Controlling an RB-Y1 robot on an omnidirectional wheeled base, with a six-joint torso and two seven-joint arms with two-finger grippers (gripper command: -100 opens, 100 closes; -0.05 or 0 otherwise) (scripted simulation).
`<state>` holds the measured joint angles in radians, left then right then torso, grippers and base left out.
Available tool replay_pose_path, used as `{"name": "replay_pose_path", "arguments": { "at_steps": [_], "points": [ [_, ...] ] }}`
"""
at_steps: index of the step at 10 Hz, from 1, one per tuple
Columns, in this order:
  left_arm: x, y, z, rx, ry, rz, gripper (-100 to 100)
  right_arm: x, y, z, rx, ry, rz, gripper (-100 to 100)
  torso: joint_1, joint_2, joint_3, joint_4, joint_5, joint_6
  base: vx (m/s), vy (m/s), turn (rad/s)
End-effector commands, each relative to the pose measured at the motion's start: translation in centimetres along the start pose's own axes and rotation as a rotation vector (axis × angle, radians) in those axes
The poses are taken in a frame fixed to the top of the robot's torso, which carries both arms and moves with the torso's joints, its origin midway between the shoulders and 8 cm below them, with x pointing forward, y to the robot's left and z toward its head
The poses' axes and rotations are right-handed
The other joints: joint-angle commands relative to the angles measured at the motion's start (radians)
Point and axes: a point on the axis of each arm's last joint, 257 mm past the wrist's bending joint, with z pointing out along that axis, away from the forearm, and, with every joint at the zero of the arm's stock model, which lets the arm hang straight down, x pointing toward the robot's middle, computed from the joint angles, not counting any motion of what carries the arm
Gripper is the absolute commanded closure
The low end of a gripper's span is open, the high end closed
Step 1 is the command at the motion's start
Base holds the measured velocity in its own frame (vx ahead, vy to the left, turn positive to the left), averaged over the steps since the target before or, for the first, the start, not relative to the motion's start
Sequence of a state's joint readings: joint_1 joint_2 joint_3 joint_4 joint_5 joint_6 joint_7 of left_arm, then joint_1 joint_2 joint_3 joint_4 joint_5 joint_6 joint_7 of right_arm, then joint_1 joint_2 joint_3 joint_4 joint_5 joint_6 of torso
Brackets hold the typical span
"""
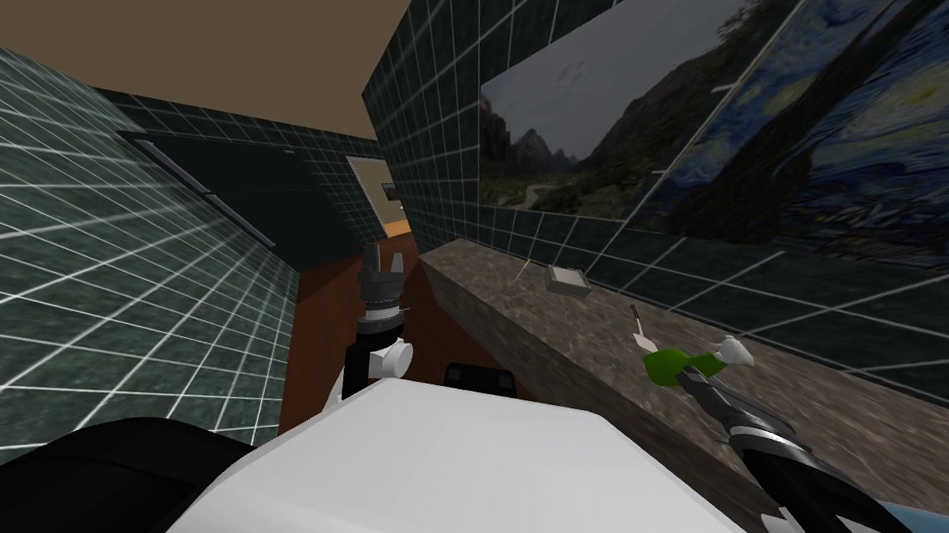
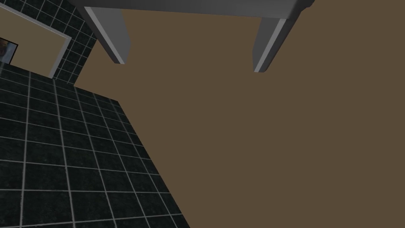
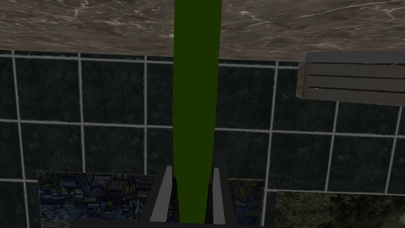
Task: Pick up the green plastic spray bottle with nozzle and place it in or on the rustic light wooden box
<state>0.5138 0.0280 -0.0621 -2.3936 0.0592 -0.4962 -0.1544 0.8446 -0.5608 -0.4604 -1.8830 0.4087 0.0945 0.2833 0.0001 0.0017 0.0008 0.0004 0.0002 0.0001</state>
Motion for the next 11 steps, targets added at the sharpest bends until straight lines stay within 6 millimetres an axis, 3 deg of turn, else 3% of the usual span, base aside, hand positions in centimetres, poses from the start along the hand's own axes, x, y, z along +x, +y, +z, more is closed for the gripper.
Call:
{"name": "replay_pose_path", "arguments": {
  "at_steps": [1, 2, 11],
  "points": [
    [0.0, 0.0, 0.0, 0.000, 0.000, 0.000, 0, 0.0, 0.0, 0.0, 0.000, 0.000, 0.000, 0, 0.000, 0.000, 0.000, 0.000, 0.000, 0.000, 0.000, 0.000, 0.000],
    [0.0, 0.0, 0.0, 0.000, 0.000, 0.000, 0, -0.2, -1.2, -0.2, 0.030, -0.009, 0.014, 100, 0.000, 0.000, 0.000, 0.000, 0.000, 0.000, -0.072, 0.025, 0.205],
    [0.0, 0.0, 0.0, 0.000, 0.000, 0.000, 0, -1.8, -11.2, -2.6, 0.283, -0.075, 0.115, 100, 0.007, 0.010, 0.006, 0.002, -0.001, -0.002, -0.167, 0.114, 0.288]
  ]
}}
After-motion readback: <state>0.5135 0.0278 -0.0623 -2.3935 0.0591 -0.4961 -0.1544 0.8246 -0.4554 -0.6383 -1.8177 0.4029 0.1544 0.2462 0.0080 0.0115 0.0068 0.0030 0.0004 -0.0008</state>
